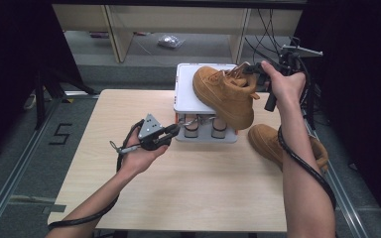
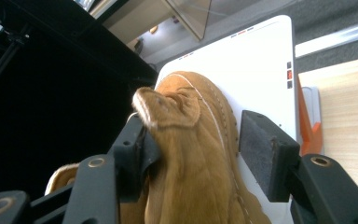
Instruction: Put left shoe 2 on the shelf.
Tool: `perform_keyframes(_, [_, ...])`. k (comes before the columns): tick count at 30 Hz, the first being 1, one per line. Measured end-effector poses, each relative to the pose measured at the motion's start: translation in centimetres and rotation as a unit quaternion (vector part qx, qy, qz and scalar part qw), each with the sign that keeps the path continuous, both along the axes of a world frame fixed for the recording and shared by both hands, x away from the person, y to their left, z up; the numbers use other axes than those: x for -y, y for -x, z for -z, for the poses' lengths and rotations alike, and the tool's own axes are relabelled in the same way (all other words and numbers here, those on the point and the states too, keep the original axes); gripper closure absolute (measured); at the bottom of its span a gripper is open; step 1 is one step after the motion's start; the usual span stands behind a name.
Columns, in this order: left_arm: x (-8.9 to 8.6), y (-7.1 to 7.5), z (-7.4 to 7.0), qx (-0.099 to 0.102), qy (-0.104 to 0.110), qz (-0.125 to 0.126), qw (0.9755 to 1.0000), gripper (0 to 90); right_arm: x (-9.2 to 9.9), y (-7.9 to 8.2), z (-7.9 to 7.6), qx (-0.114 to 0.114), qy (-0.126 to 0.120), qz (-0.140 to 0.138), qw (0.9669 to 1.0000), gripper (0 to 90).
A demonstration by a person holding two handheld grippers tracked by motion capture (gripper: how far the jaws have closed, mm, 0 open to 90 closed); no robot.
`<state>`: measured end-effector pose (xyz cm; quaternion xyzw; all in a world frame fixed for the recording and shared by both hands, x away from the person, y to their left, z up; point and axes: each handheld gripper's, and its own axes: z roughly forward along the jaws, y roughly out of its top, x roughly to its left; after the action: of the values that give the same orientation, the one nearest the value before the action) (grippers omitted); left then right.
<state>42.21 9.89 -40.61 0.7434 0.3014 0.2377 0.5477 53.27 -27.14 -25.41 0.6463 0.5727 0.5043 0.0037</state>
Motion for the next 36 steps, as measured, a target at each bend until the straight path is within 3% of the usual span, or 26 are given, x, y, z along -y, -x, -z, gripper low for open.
perform_keyframes(6, [0.2, 0.1, -0.1, -0.002, -0.002, 0.002, 1.0, 79.8, 0.6, 1.2, -0.1, 0.019, -0.01, 0.0, 0.9998, 48.8])
perform_keyframes(8, [0.3, 0.1, -0.1, -0.001, 0.0, 0.002, 1.0, 80.0, 1.0, 1.6, -0.3, 0.037, -0.004, 0.003, 0.9993, 48.9])
perform_keyframes(10, [0.4, 0.2, -0.2, 0.0, 0.002, 0.003, 1.0, 80.7, 1.4, 2.0, -0.5, 0.035, -0.013, 0.007, 0.9993, 50.0])
perform_keyframes(13, [0.6, 0.2, -0.3, -0.002, 0.005, 0.005, 1.0, 82.4, 2.5, 2.8, -0.2, 0.052, -0.016, 0.012, 0.9985, 58.5])
perform_keyframes(14, [0.7, 0.1, -0.3, -0.002, 0.006, 0.006, 1.0, 83.3, 2.8, 3.3, -0.2, 0.044, -0.017, 0.015, 0.9988, 61.4])
perform_keyframes(15, [0.8, 0.1, -0.4, -0.004, 0.008, 0.008, 0.9999, 83.9, 3.2, 3.4, 0.1, 0.063, -0.005, 0.018, 0.9978, 61.6])
perform_keyframes(17, [1.1, 0.1, -0.4, -0.008, 0.011, 0.011, 0.9998, 84.9, 4.1, 4.1, 0.3, 0.064, -0.029, 0.022, 0.9973, 64.8])
perform_keyframes(18, [1.3, 0.1, -0.5, -0.008, 0.01, 0.013, 0.9998, 85.8, 4.5, 4.2, 0.6, 0.073, -0.016, 0.017, 0.9971, 68.4])
perform_keyframes(19, [1.5, 0.1, -0.5, -0.008, 0.01, 0.014, 0.9998, 86.8, 4.6, 4.6, 0.6, 0.06, -0.021, 0.022, 0.9977, 71.5])
perform_keyframes(21, [2.0, 0.1, -0.7, -0.005, 0.014, 0.017, 0.9998, 88.6, 5.0, 5.0, 1.0, 0.049, 0.003, 0.016, 0.9987, 77.2])
perform_keyframes(24, [2.9, -0.1, -1.0, -0.005, 0.016, 0.021, 0.9996, 89.7, 4.9, 5.4, 2.5, 0.033, 0.03, -0.003, 0.999, 86.0])
perform_keyframes(26, [3.6, -0.3, -1.1, -0.005, 0.015, 0.025, 0.9996, 89.8, 4.6, 5.6, 3.9, 0.007, 0.038, -0.016, 0.9991, 89.8])
perform_keyframes(28, [4.3, -0.5, -1.3, -0.005, 0.013, 0.03, 0.9995, 89.9, 4.3, 5.9, 5.1, -0.013, 0.048, -0.02, 0.9986, 90.0])
perform_keyframes(29, [4.7, -0.6, -1.4, -0.004, 0.01, 0.033, 0.9994, 90.0, 4.4, 5.9, 5.6, -0.013, 0.056, -0.026, 0.998, 90.0])
perform_keyframes(30, [5.2, -0.7, -1.5, -0.004, 0.01, 0.036, 0.9993, 90.0, 4.1, 6.0, 6.1, -0.028, 0.047, -0.022, 0.9983, 90.0])
perform_keyframes(31, [5.6, -0.9, -1.6, -0.006, 0.011, 0.039, 0.9992, 90.0, 4.2, 6.0, 6.9, -0.018, 0.067, -0.028, 0.9972, 90.0])
perform_keyframes(33, [6.2, -1.1, -1.7, -0.005, 0.007, 0.042, 0.9991, 90.0, 3.9, 6.1, 7.4, -0.033, 0.058, -0.025, 0.9975, 90.0])
perform_keyframes(36, [7.3, -1.6, -1.9, -0.001, 0.005, 0.05, 0.9988, 90.0, 3.6, 6.1, 8.2, -0.036, 0.067, -0.028, 0.9968, 90.0])
